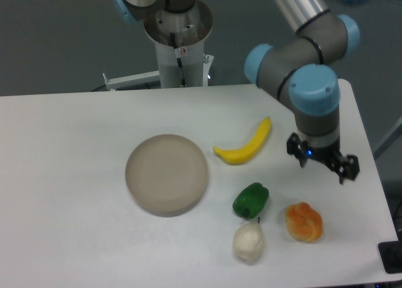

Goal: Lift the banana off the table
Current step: 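Raise the open gripper and move it over the yellow banana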

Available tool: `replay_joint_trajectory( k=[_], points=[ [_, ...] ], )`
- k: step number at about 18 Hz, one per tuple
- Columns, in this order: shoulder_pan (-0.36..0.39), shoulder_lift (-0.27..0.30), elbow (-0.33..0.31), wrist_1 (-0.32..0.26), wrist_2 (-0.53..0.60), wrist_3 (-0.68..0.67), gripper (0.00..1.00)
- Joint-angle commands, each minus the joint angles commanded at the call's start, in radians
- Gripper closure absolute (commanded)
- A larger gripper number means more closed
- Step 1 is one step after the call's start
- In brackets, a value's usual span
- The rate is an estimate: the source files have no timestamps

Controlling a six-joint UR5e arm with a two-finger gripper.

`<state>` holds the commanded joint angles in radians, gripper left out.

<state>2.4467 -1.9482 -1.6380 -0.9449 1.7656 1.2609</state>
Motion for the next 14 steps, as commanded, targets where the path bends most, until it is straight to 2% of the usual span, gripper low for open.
replay_joint_trajectory(
  k=[3, 6, 8, 11, 14],
  points=[
    [-0.003, 0.009, -0.092, 0.008, 0.002, 0.003, 0.0],
    [-0.003, 0.017, -0.152, 0.015, -0.008, 0.0, 0.0],
    [-0.002, 0.02, -0.18, 0.017, -0.047, -0.002, 0.0],
    [0.024, 0.054, -0.232, 0.017, -0.118, -0.005, 0.0],
    [0.032, 0.074, -0.301, 0.028, -0.164, -0.015, 0.0]
  ],
)
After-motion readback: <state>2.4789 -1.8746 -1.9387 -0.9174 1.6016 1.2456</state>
